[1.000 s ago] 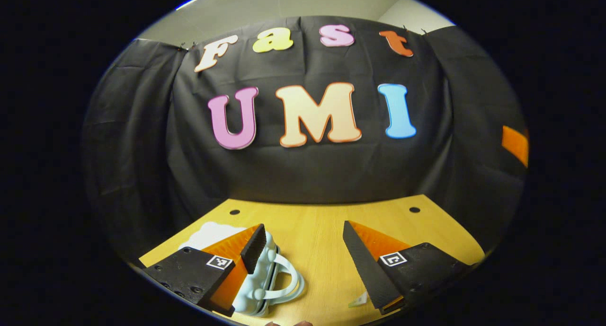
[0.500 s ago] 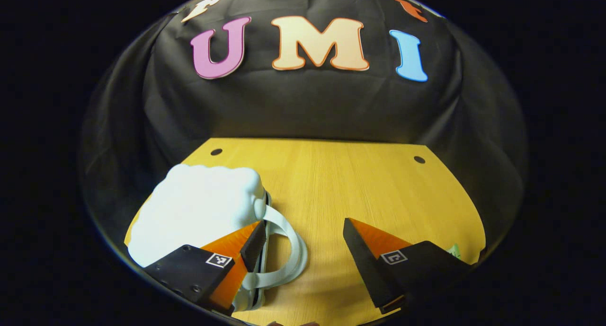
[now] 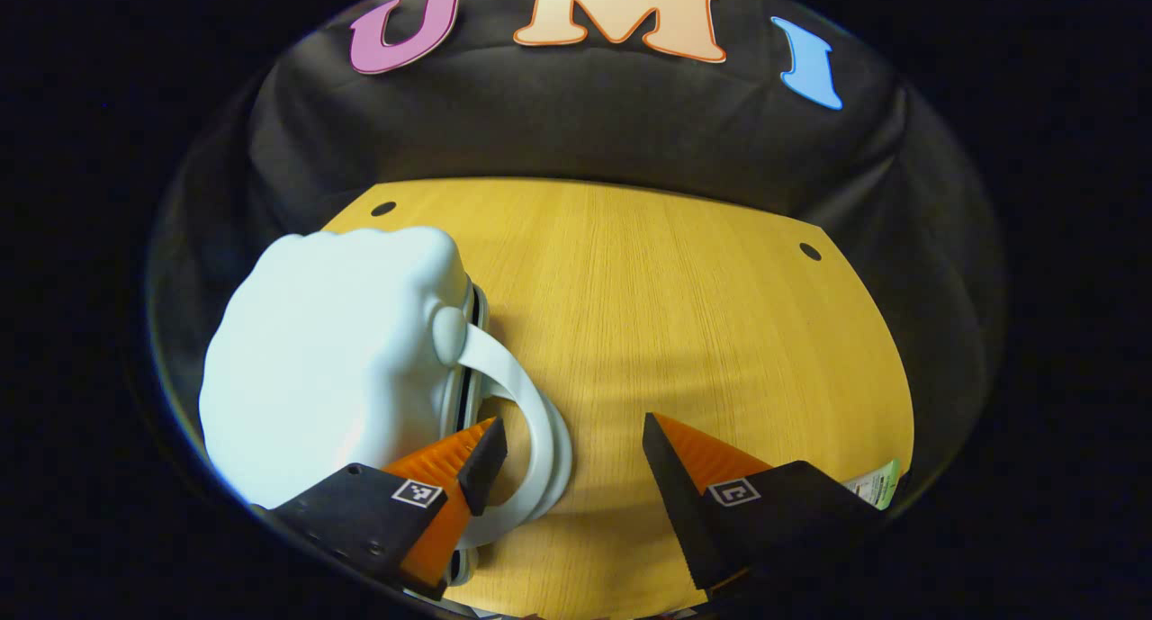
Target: First open the suitcase, pack the skin care products into it, and then close the suitcase.
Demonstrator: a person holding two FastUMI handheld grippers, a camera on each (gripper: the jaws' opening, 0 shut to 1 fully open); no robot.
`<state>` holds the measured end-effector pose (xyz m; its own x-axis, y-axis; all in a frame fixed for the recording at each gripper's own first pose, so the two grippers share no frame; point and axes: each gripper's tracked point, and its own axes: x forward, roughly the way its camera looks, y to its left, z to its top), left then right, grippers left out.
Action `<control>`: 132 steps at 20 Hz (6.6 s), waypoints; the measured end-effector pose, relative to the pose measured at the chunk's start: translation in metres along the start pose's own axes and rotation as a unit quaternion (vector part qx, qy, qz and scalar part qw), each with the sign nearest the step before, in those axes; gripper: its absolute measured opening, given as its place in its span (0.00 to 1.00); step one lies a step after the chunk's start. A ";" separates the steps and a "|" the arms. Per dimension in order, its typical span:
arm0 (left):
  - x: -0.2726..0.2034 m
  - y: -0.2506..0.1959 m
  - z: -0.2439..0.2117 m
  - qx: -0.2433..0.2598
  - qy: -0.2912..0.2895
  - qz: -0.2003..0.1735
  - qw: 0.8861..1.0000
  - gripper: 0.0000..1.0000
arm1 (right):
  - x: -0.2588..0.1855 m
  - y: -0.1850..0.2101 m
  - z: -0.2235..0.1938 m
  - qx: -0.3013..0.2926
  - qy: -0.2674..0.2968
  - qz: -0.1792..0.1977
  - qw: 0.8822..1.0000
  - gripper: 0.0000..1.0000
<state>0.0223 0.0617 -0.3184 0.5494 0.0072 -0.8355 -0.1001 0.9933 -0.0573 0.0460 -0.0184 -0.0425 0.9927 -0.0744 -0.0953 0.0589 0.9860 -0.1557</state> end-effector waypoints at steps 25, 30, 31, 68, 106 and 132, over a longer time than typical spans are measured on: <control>-0.010 0.013 0.006 0.047 0.033 -0.018 0.998 0.00 | -0.006 0.023 -0.018 0.017 0.004 0.051 0.999 1.00; -0.025 0.014 0.019 0.068 0.012 -0.014 0.997 0.00 | -0.001 0.035 -0.025 0.032 0.008 0.066 0.997 0.96; -0.031 0.014 0.025 0.069 0.006 -0.016 0.998 0.00 | -0.002 0.038 -0.025 0.035 0.008 0.069 0.997 0.99; -0.142 0.396 0.123 0.003 -0.137 0.167 0.976 0.00 | -0.010 0.179 -0.037 0.033 0.017 0.065 0.997 0.99; -0.149 0.275 0.107 -0.099 -0.321 0.189 0.923 0.91 | -0.006 0.119 -0.030 0.048 0.024 0.124 0.991 0.99; -0.082 -0.103 0.002 0.056 -0.265 -0.067 0.960 0.91 | -0.066 0.040 -0.070 0.039 0.024 0.169 0.985 0.99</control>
<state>-0.0106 -0.0408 -0.2431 0.8989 -0.0930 -0.4281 0.0740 0.9954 -0.0609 -0.0248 0.0153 -0.1112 0.9509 0.2552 -0.1754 -0.2645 0.9639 -0.0318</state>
